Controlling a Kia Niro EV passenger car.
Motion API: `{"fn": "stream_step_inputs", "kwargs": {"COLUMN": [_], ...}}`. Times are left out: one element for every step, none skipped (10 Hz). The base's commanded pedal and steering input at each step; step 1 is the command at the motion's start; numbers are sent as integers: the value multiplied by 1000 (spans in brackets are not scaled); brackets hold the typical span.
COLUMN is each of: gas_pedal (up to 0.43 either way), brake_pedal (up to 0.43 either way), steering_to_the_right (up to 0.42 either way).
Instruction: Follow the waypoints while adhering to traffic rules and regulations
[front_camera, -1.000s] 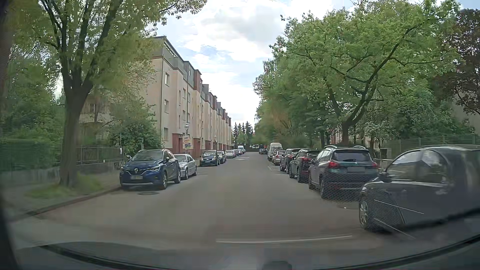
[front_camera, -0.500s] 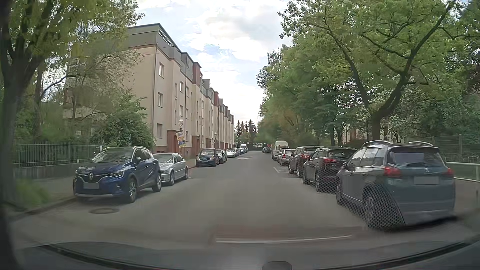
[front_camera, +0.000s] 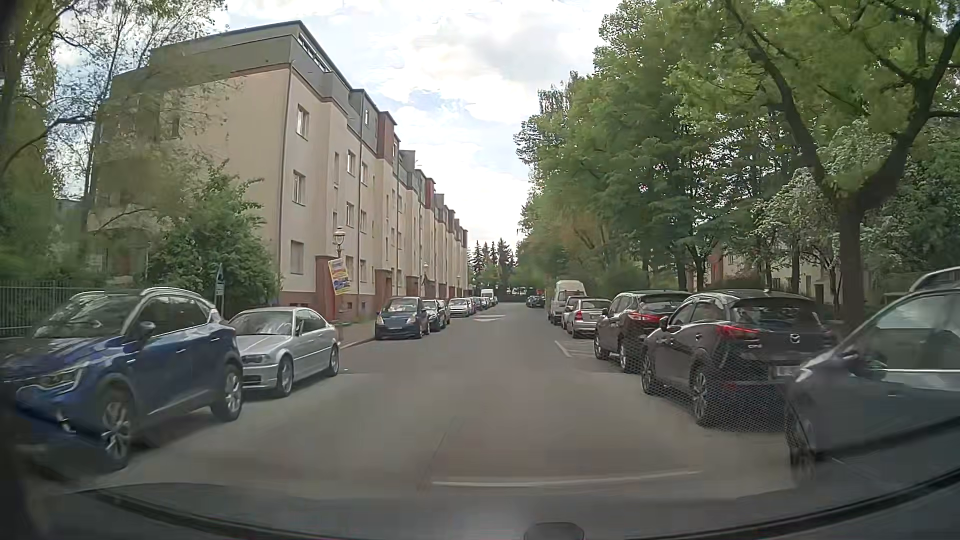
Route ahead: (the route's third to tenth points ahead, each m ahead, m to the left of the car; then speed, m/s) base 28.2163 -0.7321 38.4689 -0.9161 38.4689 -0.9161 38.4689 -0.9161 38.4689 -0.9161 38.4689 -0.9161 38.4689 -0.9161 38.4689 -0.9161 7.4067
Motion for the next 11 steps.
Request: {"fn": "stream_step_inputs", "kwargs": {"gas_pedal": [339, 339, 339, 339, 339, 339, 339, 339, 339, 339, 339], "brake_pedal": [24, 24, 24, 24, 24, 24, 24, 24, 24, 24, 24], "steering_to_the_right": [5, 9, 8, 8, 8, 8, 7, 6, 5, 4, 4]}}
